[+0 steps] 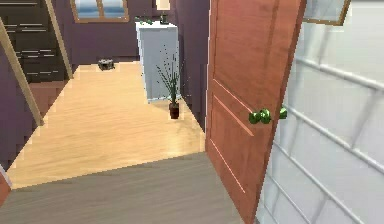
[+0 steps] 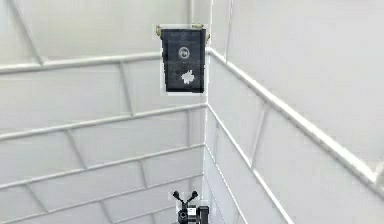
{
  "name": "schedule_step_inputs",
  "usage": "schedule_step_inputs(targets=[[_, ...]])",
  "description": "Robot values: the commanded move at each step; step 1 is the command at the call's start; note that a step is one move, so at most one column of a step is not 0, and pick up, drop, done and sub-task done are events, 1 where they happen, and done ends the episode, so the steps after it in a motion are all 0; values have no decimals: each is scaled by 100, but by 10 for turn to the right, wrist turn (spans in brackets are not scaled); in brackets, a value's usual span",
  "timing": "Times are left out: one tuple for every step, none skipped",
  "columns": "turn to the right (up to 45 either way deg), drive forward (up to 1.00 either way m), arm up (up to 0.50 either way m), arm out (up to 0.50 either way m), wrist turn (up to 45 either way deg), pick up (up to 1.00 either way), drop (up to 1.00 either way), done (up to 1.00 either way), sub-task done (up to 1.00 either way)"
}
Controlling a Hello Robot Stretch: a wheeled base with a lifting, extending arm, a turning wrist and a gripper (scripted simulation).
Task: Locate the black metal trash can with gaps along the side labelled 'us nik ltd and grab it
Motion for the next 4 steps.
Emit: schedule_step_inputs(targets=[[0,0,0,0,90,0,0,0,0],[0,0,-30,0,0,0,0,0,0],[0,0,0,0,0,100,0,0,0],[0,0,10,0,0,0,0,0,0]])
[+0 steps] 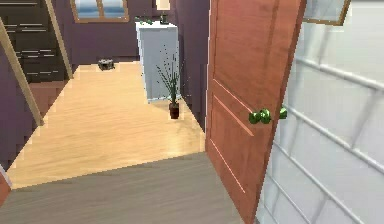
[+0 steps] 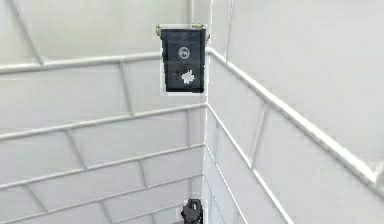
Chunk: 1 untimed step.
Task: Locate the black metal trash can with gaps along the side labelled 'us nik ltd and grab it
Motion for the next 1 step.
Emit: schedule_step_inputs(targets=[[0,0,0,0,0,0,0,100,0]])
